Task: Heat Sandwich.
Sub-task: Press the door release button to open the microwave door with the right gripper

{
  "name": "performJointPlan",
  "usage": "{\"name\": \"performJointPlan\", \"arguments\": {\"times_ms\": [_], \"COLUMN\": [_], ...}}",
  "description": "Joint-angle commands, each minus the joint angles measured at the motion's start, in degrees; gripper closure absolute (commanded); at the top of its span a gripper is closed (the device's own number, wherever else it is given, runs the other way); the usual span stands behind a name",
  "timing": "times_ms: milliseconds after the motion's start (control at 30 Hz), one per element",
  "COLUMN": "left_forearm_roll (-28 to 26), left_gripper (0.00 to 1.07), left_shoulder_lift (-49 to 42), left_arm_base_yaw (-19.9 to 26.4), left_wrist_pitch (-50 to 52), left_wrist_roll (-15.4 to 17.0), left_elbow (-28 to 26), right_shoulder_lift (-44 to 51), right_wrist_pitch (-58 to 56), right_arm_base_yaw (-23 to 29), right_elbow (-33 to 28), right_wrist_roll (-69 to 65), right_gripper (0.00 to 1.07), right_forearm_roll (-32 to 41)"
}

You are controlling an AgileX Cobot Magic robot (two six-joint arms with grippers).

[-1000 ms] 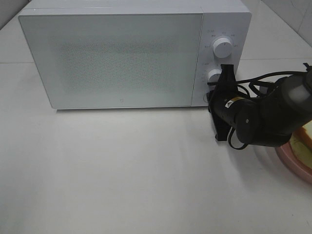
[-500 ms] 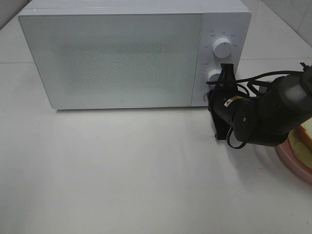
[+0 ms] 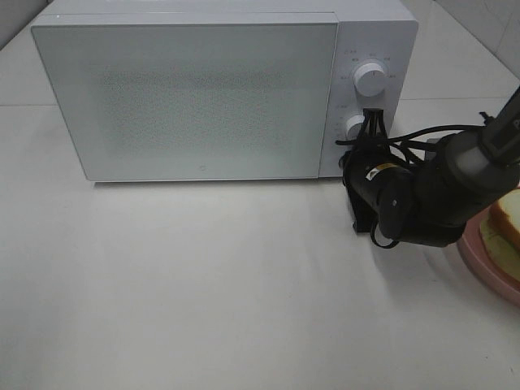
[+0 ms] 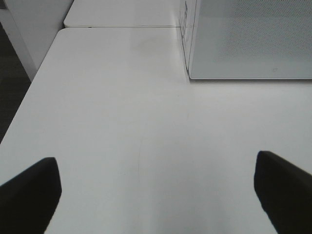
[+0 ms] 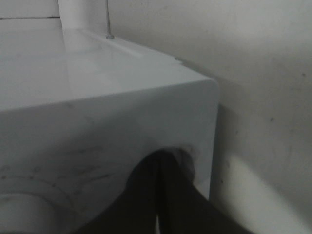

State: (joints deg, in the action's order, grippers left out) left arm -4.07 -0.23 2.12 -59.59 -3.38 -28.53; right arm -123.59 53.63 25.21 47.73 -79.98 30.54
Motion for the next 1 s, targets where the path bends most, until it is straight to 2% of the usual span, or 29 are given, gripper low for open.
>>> {"name": "performJointPlan", "arguments": {"times_ms": [33, 1000], "left_forearm_roll": [-0.1, -0.1], "left_gripper": [0.05, 0.05], "left_shoulder_lift": [-1.7, -1.7], "left_arm_base_yaw": [0.1, 0.1], "left_wrist_pitch": [0.2, 0.2], "left_wrist_roll": [0.1, 0.1], "left_elbow": [0.1, 0.1], "right_shoulder_lift": [-1.0, -0.2], "right_wrist_pitch": [12.8, 8.1], "right_arm_base_yaw": [-1.2, -1.2], "right_elbow": [5.3, 5.6], "right_wrist_roll": [1.4, 0.5], "right_gripper": [1.07, 1.06], "right_forearm_roll": [-1.6, -3.4]}}
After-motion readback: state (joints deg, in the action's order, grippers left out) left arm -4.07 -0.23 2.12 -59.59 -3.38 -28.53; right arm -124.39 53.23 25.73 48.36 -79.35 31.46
